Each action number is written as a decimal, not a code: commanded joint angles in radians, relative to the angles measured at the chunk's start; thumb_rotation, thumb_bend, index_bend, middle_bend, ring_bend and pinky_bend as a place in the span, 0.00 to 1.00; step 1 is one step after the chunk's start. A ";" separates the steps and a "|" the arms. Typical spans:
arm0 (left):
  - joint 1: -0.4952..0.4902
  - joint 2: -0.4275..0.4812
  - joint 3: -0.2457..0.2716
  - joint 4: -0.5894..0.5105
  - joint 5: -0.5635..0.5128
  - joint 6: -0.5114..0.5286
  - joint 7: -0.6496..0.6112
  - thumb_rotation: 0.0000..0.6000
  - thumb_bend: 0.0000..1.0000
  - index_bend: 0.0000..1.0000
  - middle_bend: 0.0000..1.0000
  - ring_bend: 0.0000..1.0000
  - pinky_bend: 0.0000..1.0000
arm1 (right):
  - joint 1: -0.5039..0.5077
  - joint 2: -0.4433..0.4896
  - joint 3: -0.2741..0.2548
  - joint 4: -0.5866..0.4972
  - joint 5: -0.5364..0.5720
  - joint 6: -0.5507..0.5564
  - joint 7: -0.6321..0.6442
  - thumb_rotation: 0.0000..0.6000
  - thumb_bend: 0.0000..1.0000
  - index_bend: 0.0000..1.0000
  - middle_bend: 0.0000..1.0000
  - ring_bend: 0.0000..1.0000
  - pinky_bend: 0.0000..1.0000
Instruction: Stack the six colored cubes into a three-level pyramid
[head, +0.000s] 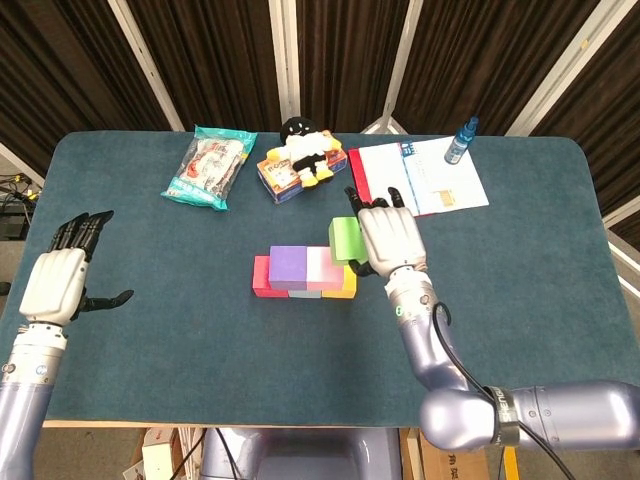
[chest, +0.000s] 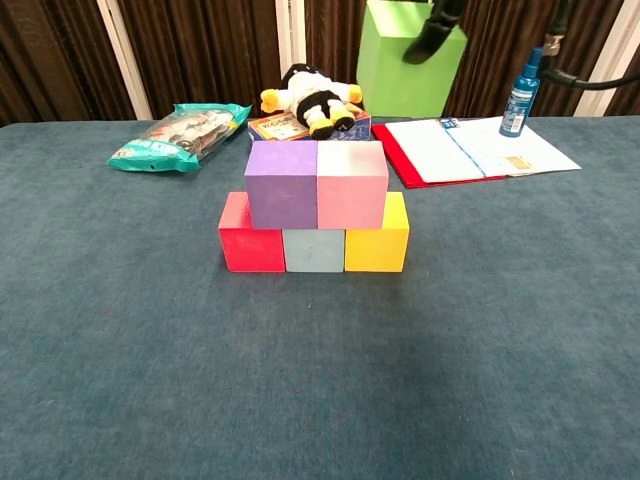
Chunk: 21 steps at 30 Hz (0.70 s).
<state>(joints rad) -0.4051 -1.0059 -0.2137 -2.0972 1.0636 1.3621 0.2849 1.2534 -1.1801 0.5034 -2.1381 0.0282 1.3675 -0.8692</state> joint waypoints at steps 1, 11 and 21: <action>0.002 0.002 -0.002 -0.001 0.001 0.000 -0.003 1.00 0.05 0.00 0.06 0.00 0.00 | 0.042 -0.037 0.020 0.027 0.046 0.030 -0.022 1.00 0.28 0.00 0.44 0.22 0.00; 0.004 0.007 -0.005 -0.007 0.003 -0.005 -0.013 1.00 0.05 0.00 0.06 0.00 0.00 | 0.156 -0.127 0.074 0.119 0.191 0.091 -0.090 1.00 0.28 0.00 0.45 0.22 0.00; 0.007 0.016 -0.015 -0.004 -0.003 -0.007 -0.032 1.00 0.05 0.00 0.06 0.00 0.00 | 0.206 -0.177 0.131 0.176 0.306 0.132 -0.134 1.00 0.28 0.00 0.46 0.22 0.00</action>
<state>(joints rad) -0.3982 -0.9904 -0.2284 -2.1015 1.0607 1.3558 0.2533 1.4539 -1.3514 0.6289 -1.9672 0.3278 1.4939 -0.9979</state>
